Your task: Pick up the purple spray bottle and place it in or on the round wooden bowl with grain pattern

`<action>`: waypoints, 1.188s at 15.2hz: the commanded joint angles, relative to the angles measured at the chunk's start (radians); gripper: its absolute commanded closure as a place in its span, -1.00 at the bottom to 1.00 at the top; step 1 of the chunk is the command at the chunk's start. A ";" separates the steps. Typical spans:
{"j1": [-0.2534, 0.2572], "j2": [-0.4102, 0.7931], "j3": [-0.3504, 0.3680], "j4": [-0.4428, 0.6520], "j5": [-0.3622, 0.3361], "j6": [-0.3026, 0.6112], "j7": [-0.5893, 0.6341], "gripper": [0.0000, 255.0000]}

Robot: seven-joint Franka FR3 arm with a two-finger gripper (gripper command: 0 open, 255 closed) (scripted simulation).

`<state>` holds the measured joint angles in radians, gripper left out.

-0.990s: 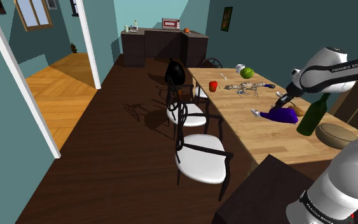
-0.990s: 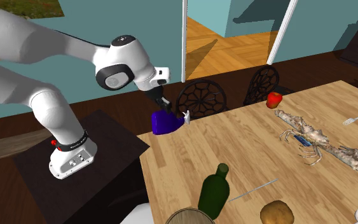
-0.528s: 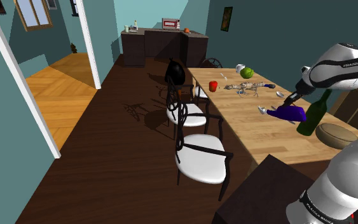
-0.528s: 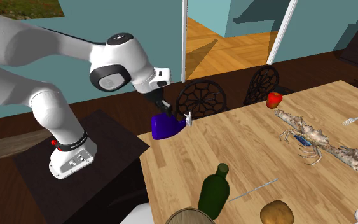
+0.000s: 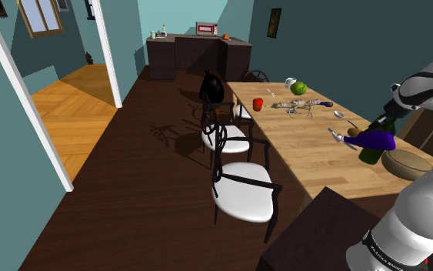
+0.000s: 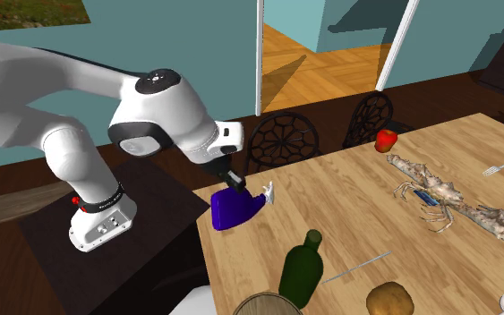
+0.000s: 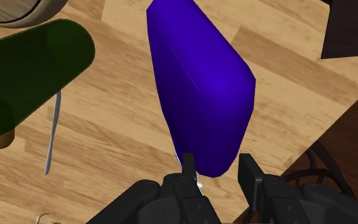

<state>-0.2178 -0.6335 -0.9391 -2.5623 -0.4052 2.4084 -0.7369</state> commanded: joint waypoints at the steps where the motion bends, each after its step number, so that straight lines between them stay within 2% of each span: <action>1: 0.008 0.007 -0.056 0.034 0.003 -0.012 -0.059 1.00; 5: 0.043 0.027 -0.177 0.114 0.015 -0.037 -0.171 1.00; 9: 0.109 0.048 -0.314 0.210 0.034 -0.065 -0.278 1.00; 13: 0.208 0.058 -0.470 0.324 0.049 -0.101 -0.374 1.00; 18: 0.363 0.032 -0.672 0.491 0.042 -0.162 -0.466 1.00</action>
<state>0.1048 -0.5951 -1.5633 -2.1104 -0.3604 2.2586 -1.1844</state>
